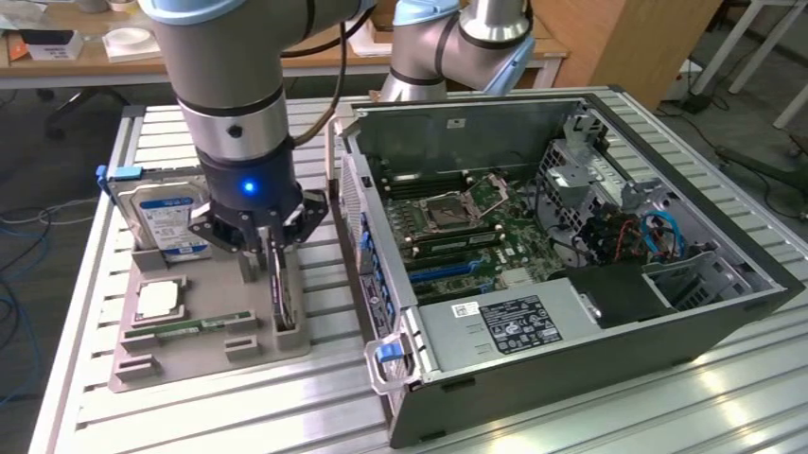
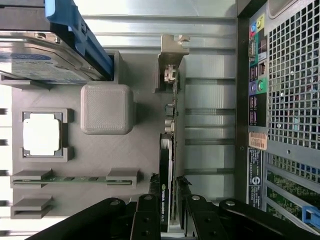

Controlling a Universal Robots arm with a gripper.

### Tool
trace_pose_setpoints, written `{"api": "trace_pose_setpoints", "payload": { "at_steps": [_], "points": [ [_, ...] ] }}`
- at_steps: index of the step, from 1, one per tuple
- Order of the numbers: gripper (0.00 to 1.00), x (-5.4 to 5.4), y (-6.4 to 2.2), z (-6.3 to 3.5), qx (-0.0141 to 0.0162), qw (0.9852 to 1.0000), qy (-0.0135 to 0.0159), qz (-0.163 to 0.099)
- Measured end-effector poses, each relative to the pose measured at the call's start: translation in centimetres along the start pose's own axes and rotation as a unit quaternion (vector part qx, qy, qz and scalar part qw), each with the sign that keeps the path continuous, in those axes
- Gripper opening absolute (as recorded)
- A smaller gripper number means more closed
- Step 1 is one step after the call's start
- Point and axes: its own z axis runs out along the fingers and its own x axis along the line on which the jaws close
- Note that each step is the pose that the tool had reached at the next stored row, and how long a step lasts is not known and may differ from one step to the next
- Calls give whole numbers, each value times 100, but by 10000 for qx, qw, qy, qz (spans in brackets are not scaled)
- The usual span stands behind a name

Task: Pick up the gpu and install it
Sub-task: 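Pick up the gpu and move the gpu toward the slot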

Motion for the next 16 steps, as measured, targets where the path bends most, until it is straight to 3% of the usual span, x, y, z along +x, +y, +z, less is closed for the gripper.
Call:
{"api": "trace_pose_setpoints", "payload": {
  "at_steps": [4,6,8,9,16],
  "points": [
    [29,1,-10,22,1,10000,1,1],
    [40,1,-13,35,0,10000,0,0],
    [40,1,-14,52,1,10000,0,0],
    [46,2,-14,63,1,10000,1,0],
    [46,3,-16,121,1,10000,18,1]
  ]
}}
